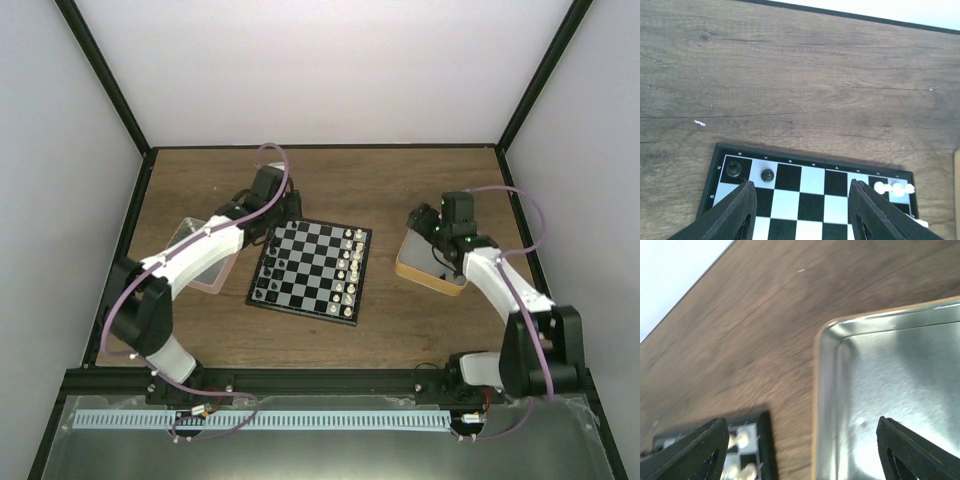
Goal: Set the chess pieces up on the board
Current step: Adjust the storage box at the center of the board.
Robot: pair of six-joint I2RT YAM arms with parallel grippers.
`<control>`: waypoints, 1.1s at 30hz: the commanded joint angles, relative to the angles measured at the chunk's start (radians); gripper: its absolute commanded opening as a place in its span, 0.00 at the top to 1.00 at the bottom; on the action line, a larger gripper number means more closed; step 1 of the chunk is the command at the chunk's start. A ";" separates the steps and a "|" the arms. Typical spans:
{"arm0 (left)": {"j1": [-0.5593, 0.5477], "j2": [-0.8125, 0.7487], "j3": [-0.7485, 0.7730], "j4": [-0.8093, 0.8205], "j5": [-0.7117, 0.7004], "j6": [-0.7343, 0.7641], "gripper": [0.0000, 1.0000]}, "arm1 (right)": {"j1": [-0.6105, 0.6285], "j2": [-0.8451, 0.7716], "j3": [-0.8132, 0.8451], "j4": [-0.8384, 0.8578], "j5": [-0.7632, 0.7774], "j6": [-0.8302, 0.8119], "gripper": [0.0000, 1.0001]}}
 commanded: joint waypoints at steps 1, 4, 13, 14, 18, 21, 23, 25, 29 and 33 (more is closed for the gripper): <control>0.004 -0.092 -0.075 0.020 0.054 0.026 0.46 | -0.083 0.145 0.129 -0.062 0.078 0.112 0.17; 0.011 -0.148 -0.106 0.014 0.064 0.045 0.44 | -0.130 0.266 0.225 -0.082 0.124 0.198 0.14; 0.079 -0.216 -0.173 0.039 0.125 0.067 0.42 | -0.178 0.505 0.406 -0.188 0.248 0.408 0.19; 0.089 -0.218 -0.177 0.039 0.138 0.069 0.42 | -0.180 0.515 0.416 -0.204 0.248 0.423 0.20; 0.135 -0.224 -0.194 0.044 0.175 0.079 0.42 | -0.182 0.534 0.425 -0.202 0.261 0.439 0.29; 0.166 -0.225 -0.201 0.049 0.207 0.079 0.42 | -0.182 0.551 0.438 -0.193 0.252 0.399 0.39; 0.180 -0.225 -0.206 0.052 0.219 0.079 0.42 | -0.182 0.556 0.436 -0.178 0.236 0.364 0.48; 0.188 -0.227 -0.212 0.059 0.225 0.079 0.42 | -0.182 0.556 0.429 -0.160 0.217 0.320 0.53; 0.202 -0.224 -0.223 0.069 0.237 0.079 0.42 | -0.182 0.549 0.411 -0.145 0.166 0.245 0.63; 0.213 -0.221 -0.229 0.078 0.256 0.076 0.42 | -0.180 0.528 0.377 -0.118 0.095 0.171 0.70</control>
